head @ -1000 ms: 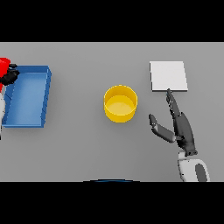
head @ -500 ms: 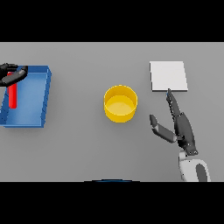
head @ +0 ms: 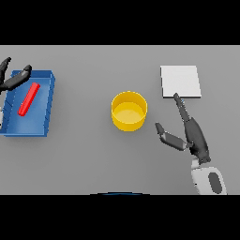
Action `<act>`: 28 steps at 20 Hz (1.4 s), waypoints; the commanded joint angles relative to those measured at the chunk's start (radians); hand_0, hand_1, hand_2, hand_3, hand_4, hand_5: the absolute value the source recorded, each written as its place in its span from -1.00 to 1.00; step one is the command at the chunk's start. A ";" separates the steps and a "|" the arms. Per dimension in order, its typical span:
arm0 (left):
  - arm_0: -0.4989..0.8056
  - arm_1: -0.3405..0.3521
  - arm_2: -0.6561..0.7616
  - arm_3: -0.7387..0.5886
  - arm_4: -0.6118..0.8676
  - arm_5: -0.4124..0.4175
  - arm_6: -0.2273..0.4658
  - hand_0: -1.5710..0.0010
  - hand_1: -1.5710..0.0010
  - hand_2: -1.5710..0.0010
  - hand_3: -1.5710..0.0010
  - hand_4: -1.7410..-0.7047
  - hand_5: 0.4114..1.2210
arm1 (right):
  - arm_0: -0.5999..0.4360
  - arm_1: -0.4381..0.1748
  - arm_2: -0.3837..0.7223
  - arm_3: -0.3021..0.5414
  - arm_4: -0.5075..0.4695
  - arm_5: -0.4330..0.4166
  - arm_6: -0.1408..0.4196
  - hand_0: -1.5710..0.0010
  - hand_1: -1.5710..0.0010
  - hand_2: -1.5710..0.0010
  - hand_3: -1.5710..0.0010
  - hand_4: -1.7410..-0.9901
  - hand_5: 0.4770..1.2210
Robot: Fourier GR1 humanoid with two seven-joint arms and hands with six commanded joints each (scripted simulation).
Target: Pick up the red beaker and tilt it to pour out 1 green nut into yellow bowl. Pick up the yellow bowl and place it on the metallic measuring scale.
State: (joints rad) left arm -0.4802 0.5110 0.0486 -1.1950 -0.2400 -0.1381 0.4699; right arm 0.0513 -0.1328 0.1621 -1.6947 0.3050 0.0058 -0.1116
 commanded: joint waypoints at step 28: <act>0.034 -0.010 0.014 -0.033 0.027 -0.013 -0.020 1.00 1.00 1.00 1.00 0.81 -0.28 | -0.687 -0.233 0.511 0.477 0.573 0.428 -0.106 1.00 1.00 1.00 1.00 0.51 -0.47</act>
State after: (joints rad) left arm -0.4463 0.5006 0.0626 -1.2285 -0.2127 -0.1510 0.4504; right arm -0.6355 -0.3657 0.6732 -1.2179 0.8780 0.4338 -0.2177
